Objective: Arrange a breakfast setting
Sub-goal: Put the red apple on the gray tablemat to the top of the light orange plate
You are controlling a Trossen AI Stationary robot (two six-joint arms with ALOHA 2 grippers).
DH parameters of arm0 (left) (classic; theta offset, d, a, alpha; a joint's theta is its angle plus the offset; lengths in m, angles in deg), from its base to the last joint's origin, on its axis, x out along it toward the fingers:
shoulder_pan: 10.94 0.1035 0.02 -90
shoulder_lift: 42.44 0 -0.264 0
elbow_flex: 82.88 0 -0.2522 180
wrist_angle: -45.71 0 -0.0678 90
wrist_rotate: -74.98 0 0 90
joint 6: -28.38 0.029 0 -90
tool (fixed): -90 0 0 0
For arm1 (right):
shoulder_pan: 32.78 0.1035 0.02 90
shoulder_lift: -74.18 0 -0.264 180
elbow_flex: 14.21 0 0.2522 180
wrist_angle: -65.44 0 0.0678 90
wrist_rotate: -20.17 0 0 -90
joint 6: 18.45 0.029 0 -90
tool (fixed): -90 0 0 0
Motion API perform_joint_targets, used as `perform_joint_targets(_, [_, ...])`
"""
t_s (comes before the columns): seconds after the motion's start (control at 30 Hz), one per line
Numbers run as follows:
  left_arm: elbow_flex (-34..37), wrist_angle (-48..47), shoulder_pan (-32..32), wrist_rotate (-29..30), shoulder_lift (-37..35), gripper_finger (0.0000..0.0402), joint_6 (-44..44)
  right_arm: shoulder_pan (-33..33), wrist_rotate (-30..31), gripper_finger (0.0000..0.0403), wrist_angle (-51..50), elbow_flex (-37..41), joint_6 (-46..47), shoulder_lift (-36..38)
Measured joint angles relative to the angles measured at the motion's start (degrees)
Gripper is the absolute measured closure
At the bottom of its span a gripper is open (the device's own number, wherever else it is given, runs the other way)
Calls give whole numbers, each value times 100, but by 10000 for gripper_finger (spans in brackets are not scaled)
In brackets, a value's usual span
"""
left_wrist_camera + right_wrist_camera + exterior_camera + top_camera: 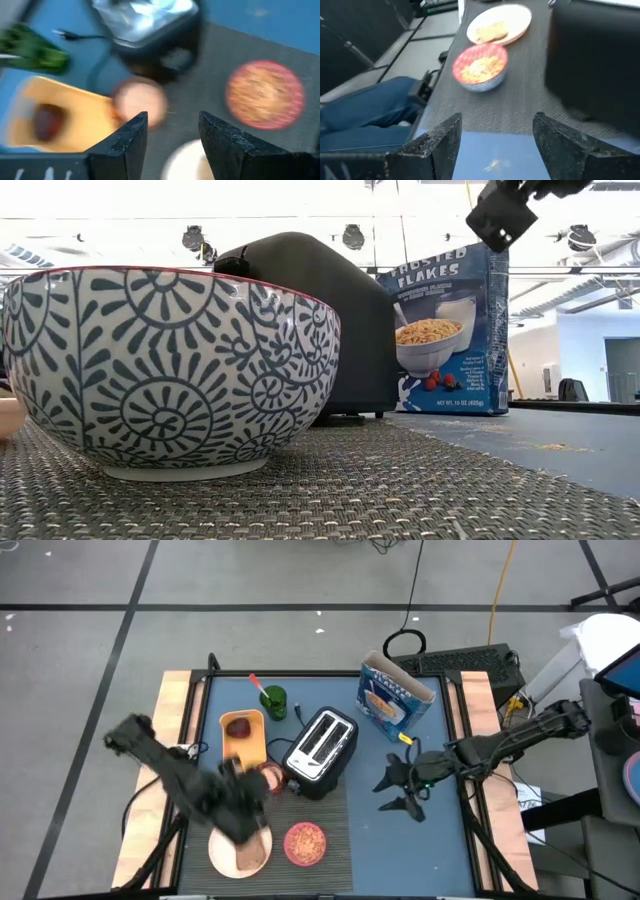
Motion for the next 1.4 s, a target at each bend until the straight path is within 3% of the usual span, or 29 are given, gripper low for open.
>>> perform_joint_targets(0.2, [83,-283,1218,3,-1334,220,1486,-6,573,170,1413,780,-300,343])
perform_joint_targets(0.43, [83,-282,2595,-38,-2648,220,3177,-8,590,170,3473,1297,-647,454])
perform_joint_targets(0.57, [314,-267,2969,-507,-3251,220,2982,-8,952,170,4314,1411,-1125,451])
perform_joint_targets(0.73, [1215,-275,3032,-618,-3917,220,2152,-10,1315,167,4639,1415,-1719,450])
perform_joint_targets(0.83, [1798,-243,3027,-215,-4119,220,1992,-8,1315,158,4669,1415,-1960,448])
perform_joint_targets(1.03, [2804,-187,3034,1284,-4148,220,1993,-10,1333,137,4672,1415,-2045,448])
perform_joint_targets(1.4, [3723,-74,3622,1375,-4078,220,2002,-10,1335,124,4674,1415,-2005,439])
